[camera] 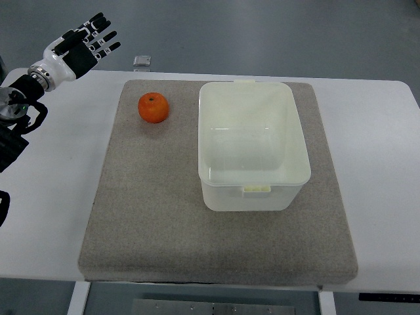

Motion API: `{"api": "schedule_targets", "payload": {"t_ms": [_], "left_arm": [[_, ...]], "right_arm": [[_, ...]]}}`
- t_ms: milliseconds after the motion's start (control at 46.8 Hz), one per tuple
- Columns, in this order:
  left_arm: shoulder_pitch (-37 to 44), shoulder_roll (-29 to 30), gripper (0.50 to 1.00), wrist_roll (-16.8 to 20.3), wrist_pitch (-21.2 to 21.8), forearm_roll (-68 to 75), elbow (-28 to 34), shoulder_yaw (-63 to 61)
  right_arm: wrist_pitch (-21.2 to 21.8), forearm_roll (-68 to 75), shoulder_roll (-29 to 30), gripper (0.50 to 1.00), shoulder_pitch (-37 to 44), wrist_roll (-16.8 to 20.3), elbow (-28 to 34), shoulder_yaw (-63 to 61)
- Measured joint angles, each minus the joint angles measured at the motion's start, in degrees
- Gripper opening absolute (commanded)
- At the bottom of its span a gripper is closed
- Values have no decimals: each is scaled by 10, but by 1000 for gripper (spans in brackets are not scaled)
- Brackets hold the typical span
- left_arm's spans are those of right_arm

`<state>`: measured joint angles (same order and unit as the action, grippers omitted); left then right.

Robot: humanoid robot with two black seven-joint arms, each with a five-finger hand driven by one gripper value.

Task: Put orange in box with left hand
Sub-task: 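Raise the left hand and open its fingers above the mat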

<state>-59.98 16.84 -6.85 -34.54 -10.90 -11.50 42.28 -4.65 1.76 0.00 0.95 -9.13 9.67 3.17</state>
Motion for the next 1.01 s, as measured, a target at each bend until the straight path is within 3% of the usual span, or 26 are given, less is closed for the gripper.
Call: {"api": "schedule_targets", "payload": {"t_ms": [599, 856, 1005], "left_arm": [[-11, 1, 994, 1, -2, 14, -9, -8], [-29, 6, 994, 11, -5, 182, -15, -17], [-31, 20, 994, 54, -5, 298, -44, -17]], "right_arm": [[0, 0, 0, 926, 0, 0, 0, 0], [0, 0, 0, 926, 0, 0, 0, 0], [0, 0, 0, 926, 0, 0, 0, 0]]}}
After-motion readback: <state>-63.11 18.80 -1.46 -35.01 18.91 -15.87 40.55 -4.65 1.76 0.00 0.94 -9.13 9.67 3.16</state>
